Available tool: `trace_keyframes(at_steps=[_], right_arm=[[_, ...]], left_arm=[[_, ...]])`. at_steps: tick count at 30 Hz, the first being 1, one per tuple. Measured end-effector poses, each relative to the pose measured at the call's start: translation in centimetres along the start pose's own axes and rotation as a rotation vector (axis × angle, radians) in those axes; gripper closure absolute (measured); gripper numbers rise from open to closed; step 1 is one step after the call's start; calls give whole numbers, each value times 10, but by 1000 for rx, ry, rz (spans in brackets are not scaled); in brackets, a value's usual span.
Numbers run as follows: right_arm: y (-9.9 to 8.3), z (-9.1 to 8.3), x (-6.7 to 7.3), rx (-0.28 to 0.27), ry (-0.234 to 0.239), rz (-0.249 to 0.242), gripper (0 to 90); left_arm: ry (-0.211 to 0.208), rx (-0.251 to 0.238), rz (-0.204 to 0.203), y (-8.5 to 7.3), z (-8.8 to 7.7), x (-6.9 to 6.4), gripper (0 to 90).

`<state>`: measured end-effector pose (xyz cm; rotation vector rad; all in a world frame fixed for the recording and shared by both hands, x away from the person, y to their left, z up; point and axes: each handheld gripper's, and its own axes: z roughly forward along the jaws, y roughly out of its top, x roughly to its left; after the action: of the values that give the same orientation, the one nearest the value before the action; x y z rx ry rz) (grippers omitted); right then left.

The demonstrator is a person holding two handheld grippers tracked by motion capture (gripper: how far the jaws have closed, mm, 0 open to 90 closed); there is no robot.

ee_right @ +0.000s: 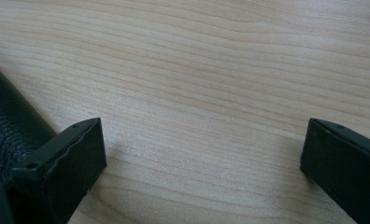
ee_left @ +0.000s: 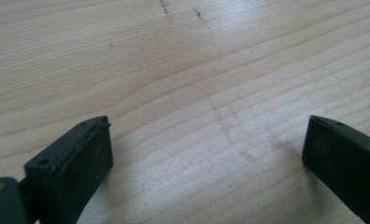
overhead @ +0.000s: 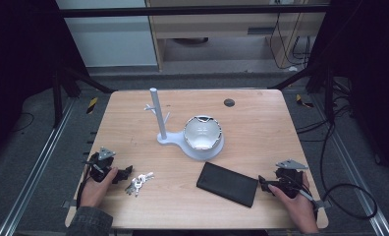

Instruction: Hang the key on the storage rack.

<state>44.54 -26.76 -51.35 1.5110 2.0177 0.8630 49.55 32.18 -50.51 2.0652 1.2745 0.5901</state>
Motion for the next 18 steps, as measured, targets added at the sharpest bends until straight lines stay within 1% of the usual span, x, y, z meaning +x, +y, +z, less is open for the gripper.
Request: trace_keyframes(at_steps=[1, 2, 3, 4, 5, 6, 8, 9, 10, 11, 12, 13, 14, 15, 16, 17, 18], right_arm=[[0, 0, 0, -1, 0, -1, 4], [0, 0, 0, -1, 0, -1, 4], [0, 0, 0, -1, 1, -1, 4], [0, 0, 0, -1, 1, -1, 4], [-1, -1, 0, 1, 4, 5, 4], [-1, -1, 0, 1, 4, 5, 4], [-1, -2, 1, 0, 4, 6, 4], [-1, -2, 0, 0, 4, 6, 4], [-1, -2, 0, 0, 4, 6, 4], [-1, -2, 0, 1, 3, 1, 4], [-1, -2, 0, 1, 3, 1, 4], [-1, -2, 0, 0, 3, -1, 4], [-1, -2, 0, -1, 4, -1, 5], [-1, -2, 0, -1, 4, 0, 5], [-1, -2, 0, -1, 4, 0, 5], [-1, -2, 0, -1, 5, -1, 5], [-2, -2, 0, -1, 5, 1, 5]], left_arm=[[11, -4, 20, 1, -2, -1, 45], [11, -4, 20, 1, -2, -1, 45], [19, -33, 18, 5, -8, -3, 47], [19, -33, 18, 5, -8, -3, 52], [19, -75, 7, 11, -15, -7, 55], [19, -75, 7, 11, -15, -7, 55], [9, -77, 29, 21, -20, -14, 55], [-3, -39, 74, 31, -24, -24, 54], [-3, -39, 74, 31, -24, -24, 53], [-1, 23, 135, 42, -25, -36, 53], [-1, 23, 135, 42, -25, -36, 54], [-6, 71, 167, 49, -26, -43, 54], [-12, 97, 183, 52, -26, -47, 54], [-26, 140, 209, 57, -26, -53, 54], [-44, 186, 250, 60, -26, -58, 56], [-52, 229, 290, 63, -26, -64, 56], [-44, 267, 324, 65, -27, -69, 54]])
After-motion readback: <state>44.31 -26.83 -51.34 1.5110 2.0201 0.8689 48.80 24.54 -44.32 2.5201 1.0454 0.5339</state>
